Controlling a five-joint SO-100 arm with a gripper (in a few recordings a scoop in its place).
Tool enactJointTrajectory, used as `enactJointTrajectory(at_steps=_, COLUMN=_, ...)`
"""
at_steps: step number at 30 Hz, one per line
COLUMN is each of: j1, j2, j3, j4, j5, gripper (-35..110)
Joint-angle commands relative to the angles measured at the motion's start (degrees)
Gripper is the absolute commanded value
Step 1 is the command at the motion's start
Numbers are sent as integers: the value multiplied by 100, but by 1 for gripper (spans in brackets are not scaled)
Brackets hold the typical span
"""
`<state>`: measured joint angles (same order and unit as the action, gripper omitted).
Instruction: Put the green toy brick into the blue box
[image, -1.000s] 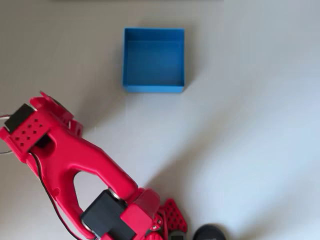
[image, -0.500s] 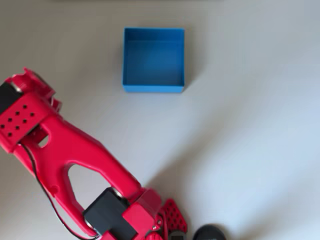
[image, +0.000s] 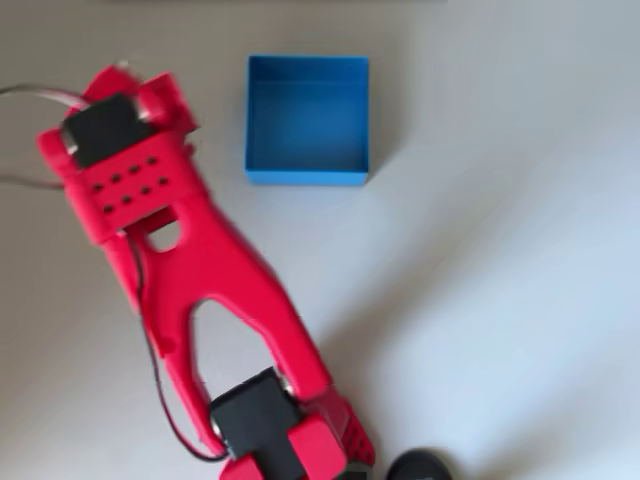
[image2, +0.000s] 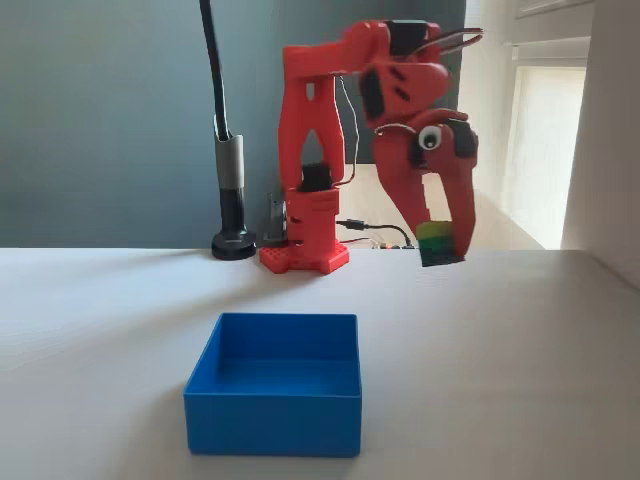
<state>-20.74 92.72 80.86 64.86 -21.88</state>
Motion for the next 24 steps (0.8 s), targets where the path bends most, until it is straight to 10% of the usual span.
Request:
enactJointTrajectory(at_steps=1, j1=729, j2=519, j3=-483, j4=-9, j5=-9, gripper=0)
enactJointTrajectory(at_steps=24, j1=2268, j2=-18, j3=-167, j4=-9, j5=255, gripper=0)
